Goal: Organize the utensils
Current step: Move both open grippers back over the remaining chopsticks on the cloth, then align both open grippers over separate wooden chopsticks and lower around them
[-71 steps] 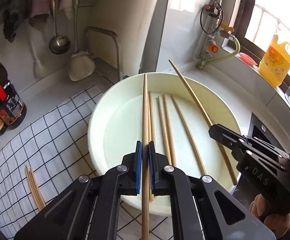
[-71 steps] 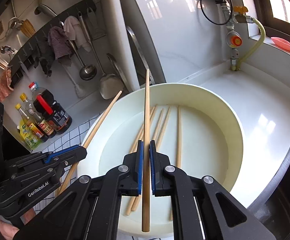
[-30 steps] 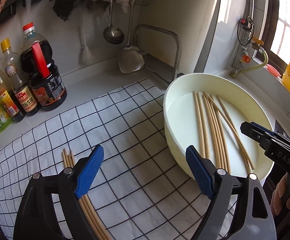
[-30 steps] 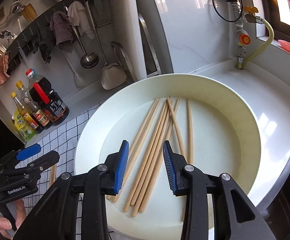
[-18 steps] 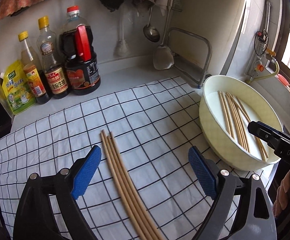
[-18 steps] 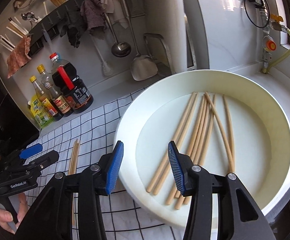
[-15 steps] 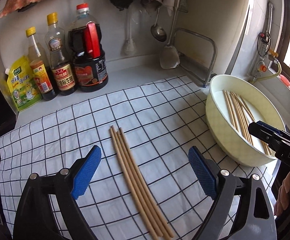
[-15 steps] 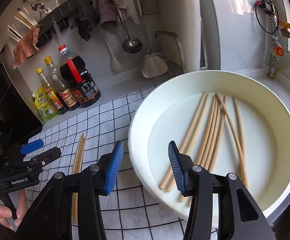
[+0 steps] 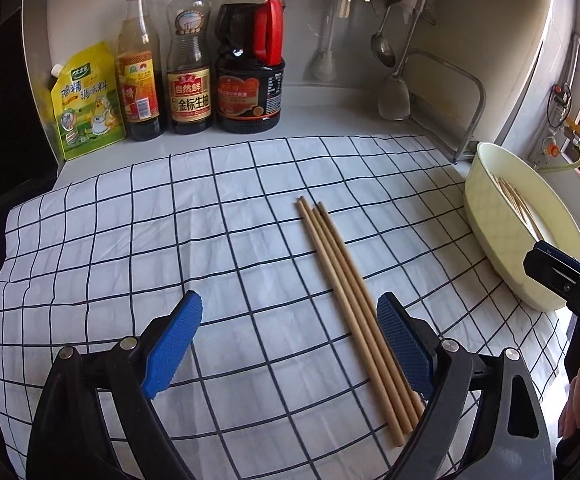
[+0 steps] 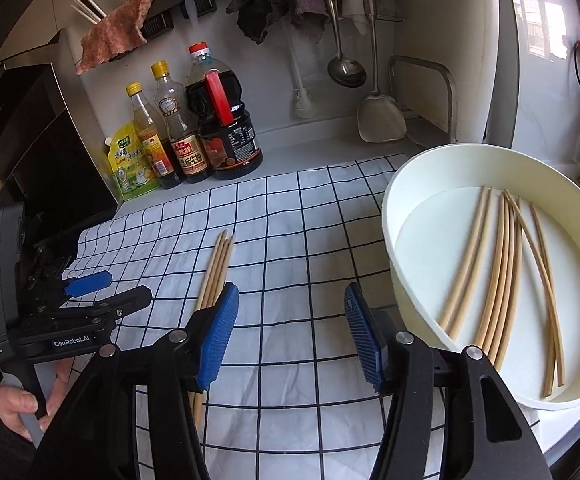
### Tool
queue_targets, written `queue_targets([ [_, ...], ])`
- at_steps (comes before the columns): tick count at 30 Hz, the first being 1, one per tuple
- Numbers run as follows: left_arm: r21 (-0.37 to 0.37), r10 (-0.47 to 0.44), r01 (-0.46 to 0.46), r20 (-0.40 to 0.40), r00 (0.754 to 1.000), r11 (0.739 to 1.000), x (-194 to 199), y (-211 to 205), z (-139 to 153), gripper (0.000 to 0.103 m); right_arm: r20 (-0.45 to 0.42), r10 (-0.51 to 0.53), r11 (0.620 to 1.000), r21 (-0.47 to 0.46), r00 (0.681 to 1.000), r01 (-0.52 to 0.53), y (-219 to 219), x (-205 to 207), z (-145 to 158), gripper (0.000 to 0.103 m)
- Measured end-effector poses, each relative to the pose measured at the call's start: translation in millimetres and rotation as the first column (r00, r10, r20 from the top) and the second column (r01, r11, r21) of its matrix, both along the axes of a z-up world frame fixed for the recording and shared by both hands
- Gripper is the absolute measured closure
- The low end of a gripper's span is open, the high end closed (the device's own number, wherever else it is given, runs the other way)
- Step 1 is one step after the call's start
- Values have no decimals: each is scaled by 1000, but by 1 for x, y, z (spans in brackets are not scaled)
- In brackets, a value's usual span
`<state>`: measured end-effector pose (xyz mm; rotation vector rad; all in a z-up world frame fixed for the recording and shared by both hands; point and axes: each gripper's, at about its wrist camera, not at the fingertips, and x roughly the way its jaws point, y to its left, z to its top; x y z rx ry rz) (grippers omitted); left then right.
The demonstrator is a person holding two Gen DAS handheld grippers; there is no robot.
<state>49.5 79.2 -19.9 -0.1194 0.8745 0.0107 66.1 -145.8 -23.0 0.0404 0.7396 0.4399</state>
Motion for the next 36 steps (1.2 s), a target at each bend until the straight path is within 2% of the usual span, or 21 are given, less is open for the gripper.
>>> queue_targets([
  [9,-17,25,-25,18,1000,1000,0,21,-8,15,-27,16,1000,-22,999,-17,17,3,-19,50],
  [22,-79,-13,12,-4,1000,997,13,29,-26,15,-49,12,998,-66,999,-15,29,9,-41,48],
  [24,-106,-31,29,-18,999,994,14,29,-29,16,-53,12,998,-68,999,-15,30,10,-43,48],
  [30,-58,-50,49,-18,999,997,12,20,-31,15,-61,5,998,-63,998,-9,26,12,-45,48],
  [36,-62,-60,58,-36,998,996,12,18,-35,15,-63,8,995,-96,998,-14,29,10,-49,47],
])
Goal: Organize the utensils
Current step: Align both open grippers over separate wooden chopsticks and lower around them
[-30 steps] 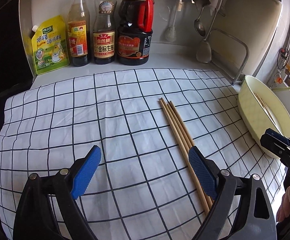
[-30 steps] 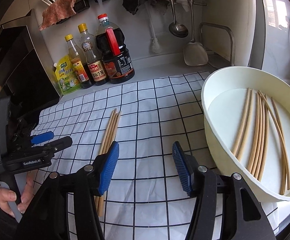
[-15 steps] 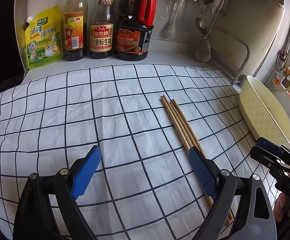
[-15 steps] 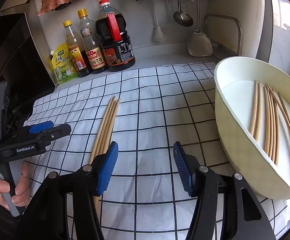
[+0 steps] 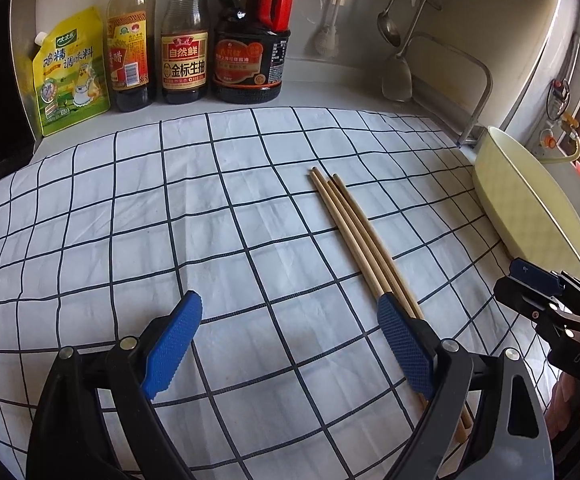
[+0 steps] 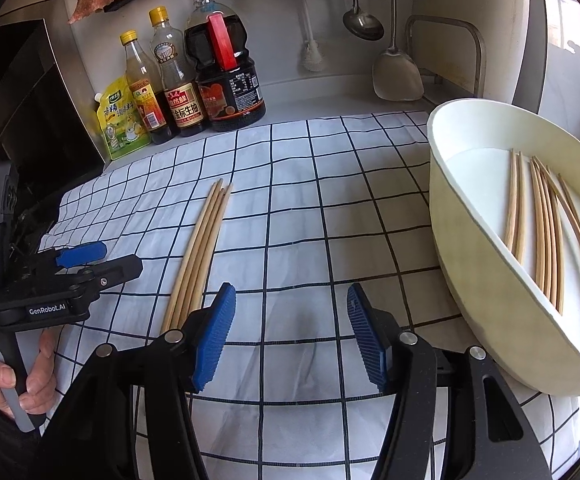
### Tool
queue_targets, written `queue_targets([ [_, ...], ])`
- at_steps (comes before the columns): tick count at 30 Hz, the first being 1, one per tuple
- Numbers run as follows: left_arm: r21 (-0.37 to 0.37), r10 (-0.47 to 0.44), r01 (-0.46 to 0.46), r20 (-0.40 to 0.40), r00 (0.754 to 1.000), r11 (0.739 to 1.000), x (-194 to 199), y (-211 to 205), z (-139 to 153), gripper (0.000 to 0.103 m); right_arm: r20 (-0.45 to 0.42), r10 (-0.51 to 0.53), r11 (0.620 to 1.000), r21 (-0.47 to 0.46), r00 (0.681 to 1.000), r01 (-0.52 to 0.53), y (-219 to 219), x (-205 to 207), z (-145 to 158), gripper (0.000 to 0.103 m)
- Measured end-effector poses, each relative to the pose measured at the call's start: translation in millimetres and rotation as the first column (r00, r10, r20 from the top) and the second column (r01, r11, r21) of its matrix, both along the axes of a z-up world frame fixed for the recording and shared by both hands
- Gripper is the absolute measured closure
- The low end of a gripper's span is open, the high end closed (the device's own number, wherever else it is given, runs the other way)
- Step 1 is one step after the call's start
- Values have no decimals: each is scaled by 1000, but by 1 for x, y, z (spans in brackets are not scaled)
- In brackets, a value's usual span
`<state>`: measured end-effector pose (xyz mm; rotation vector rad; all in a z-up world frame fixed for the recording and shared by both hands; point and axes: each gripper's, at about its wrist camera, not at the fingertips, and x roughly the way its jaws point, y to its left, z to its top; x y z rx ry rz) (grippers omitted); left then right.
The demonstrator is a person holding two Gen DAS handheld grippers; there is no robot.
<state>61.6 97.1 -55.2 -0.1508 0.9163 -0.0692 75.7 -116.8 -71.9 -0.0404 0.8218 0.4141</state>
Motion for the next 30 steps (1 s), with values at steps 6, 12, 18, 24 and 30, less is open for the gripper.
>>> queue_targets([
  [6,-8,-5,5,-11,1000,1000,0,-2,-2,15,-42,85,995,-40,995,-87,20,-8,-9,47],
  [12,-5,-5,5,-18,1000,1000,0,-3,-4,15,-34,148,981,-119,988,-151,43,-22,-17,47],
  [18,16,-13,13,-12,1000,1000,-1,-6,-4,15,-46,167,971,-165,985,-173,51,-26,-22,47],
  [24,28,-23,24,-17,1000,999,-2,-9,-7,15,-54,162,964,-203,985,-170,53,-26,-23,47],
  [30,56,-33,34,-8,999,998,-3,-14,-6,15,-47,170,950,-257,984,-177,59,-30,-26,47],
])
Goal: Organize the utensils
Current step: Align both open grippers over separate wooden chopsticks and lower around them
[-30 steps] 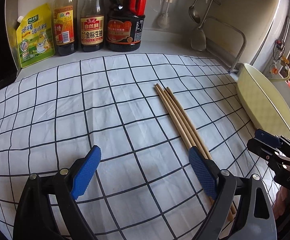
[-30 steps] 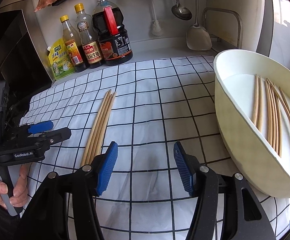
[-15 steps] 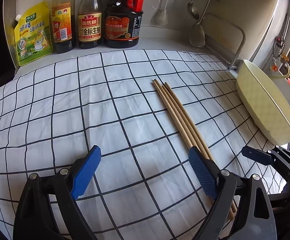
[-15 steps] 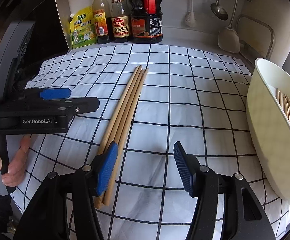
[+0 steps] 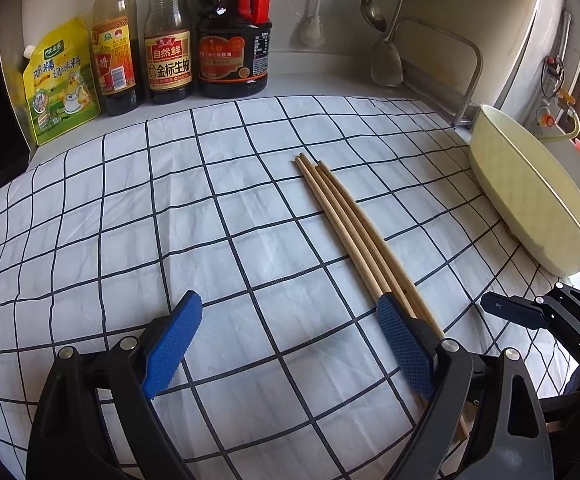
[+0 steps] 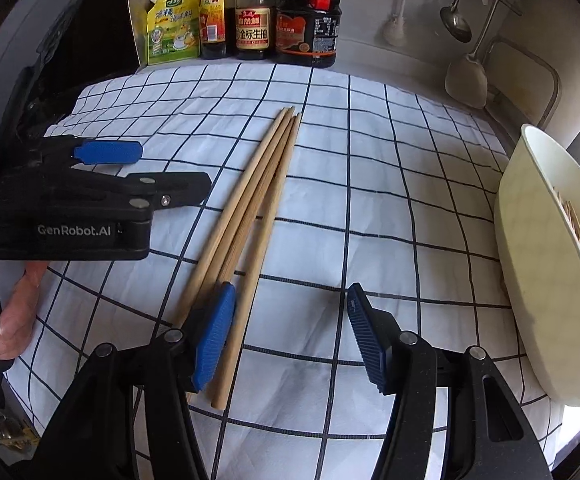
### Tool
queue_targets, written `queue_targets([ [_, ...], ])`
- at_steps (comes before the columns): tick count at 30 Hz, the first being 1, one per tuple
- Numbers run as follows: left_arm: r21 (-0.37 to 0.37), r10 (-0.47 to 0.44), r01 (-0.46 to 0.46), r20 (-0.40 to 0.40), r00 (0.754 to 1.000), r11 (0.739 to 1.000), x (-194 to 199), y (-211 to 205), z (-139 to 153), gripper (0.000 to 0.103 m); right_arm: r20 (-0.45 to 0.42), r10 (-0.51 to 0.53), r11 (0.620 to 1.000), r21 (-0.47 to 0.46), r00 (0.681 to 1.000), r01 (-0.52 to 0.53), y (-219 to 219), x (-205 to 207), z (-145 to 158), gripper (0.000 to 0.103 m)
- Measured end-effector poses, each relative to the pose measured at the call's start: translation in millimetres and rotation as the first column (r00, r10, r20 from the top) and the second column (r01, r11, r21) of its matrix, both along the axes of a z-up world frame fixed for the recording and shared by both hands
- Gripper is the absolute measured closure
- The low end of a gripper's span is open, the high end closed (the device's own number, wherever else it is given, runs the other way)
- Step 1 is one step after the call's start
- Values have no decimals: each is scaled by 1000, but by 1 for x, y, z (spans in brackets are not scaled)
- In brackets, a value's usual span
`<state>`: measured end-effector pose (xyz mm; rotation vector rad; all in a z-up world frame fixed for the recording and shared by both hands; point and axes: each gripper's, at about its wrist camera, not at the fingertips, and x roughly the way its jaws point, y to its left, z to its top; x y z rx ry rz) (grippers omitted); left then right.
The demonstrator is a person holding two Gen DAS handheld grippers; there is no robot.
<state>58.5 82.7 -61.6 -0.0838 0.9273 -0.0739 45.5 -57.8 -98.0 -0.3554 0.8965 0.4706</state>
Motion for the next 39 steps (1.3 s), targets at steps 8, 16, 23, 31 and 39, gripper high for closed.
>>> queue_targets([
  [8,13,-21,21,1,1000,1000,-2,-7,0,15,7,-40,999,11,999,40,-17,13,0,47],
  [16,41,-66,66,0,998,997,-6,-22,-2,15,-17,-102,993,55,995,102,-50,34,0,47],
  [23,99,-67,68,-14,998,993,-5,-31,-7,10,-25,-114,990,80,993,115,-59,38,1,47],
  [31,169,-34,35,-7,999,985,-6,-35,-7,6,-25,-112,990,79,993,114,-57,37,-1,47],
  [39,187,23,-17,-32,999,982,-9,-22,-11,5,-31,-101,990,94,994,103,-56,38,0,47],
])
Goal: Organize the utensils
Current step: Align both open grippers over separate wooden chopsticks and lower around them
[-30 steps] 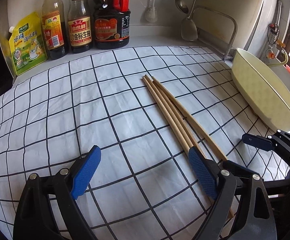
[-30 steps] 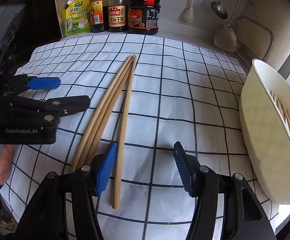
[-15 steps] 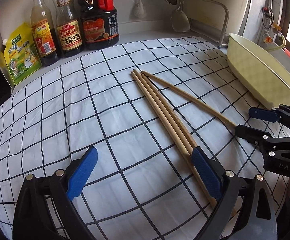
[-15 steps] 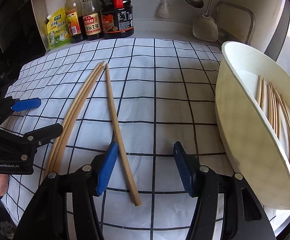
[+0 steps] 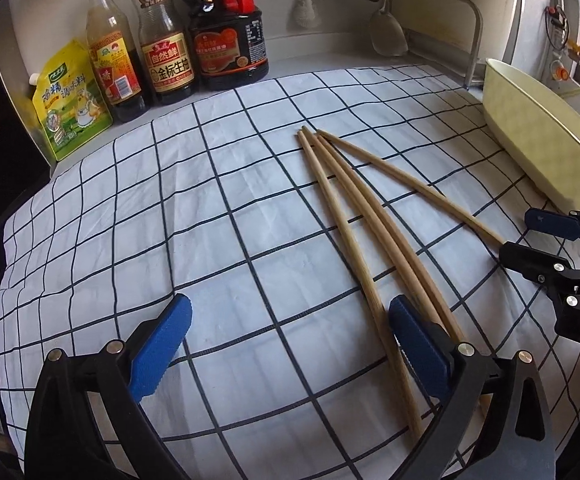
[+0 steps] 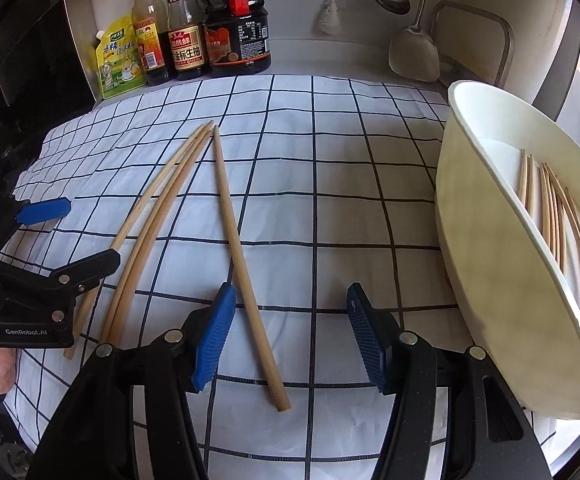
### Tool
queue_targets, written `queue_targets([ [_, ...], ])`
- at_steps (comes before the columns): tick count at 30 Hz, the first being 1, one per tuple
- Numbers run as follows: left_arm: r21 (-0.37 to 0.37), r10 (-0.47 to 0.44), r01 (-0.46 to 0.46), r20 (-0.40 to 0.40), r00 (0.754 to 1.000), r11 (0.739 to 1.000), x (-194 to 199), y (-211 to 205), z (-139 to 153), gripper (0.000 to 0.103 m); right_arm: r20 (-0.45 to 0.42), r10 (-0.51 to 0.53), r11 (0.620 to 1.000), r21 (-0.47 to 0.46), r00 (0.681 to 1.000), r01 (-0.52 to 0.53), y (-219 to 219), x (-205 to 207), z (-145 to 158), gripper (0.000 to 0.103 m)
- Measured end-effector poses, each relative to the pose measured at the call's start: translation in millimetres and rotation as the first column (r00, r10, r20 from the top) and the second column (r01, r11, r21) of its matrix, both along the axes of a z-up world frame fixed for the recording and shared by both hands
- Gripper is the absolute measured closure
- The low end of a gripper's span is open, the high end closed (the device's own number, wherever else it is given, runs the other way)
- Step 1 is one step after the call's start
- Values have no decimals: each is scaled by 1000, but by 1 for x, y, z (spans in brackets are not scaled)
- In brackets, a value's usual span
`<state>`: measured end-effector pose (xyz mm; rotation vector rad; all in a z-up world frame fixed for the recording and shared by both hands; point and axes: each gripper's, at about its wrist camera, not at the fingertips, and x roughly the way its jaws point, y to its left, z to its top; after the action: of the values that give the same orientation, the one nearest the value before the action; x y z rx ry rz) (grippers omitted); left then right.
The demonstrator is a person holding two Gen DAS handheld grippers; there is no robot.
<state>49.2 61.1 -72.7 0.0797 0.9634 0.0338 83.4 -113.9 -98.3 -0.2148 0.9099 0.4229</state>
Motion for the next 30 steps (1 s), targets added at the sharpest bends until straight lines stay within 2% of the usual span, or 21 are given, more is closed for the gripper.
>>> queue_targets([
  [6,8,39,-39,-3,999,999,4,13,0,6,14,19,1000,-14,1000,-19,8,3,-1,47],
  [17,64,38,-37,-18,999,997,24,13,2,5,30,79,997,-29,996,-78,27,14,-2,47],
  [19,44,51,-50,-24,998,998,29,17,2,5,32,79,997,-22,996,-79,27,14,-2,48],
  [24,-65,77,-81,-52,996,995,36,33,-2,5,42,91,996,-22,995,-90,28,12,-2,50],
  [29,-66,76,-78,-34,997,995,37,28,-4,8,54,120,992,-32,991,-118,33,7,-2,63],
  [30,-74,69,-71,-26,997,995,36,27,-3,13,56,125,992,-34,991,-123,33,6,-2,64],
])
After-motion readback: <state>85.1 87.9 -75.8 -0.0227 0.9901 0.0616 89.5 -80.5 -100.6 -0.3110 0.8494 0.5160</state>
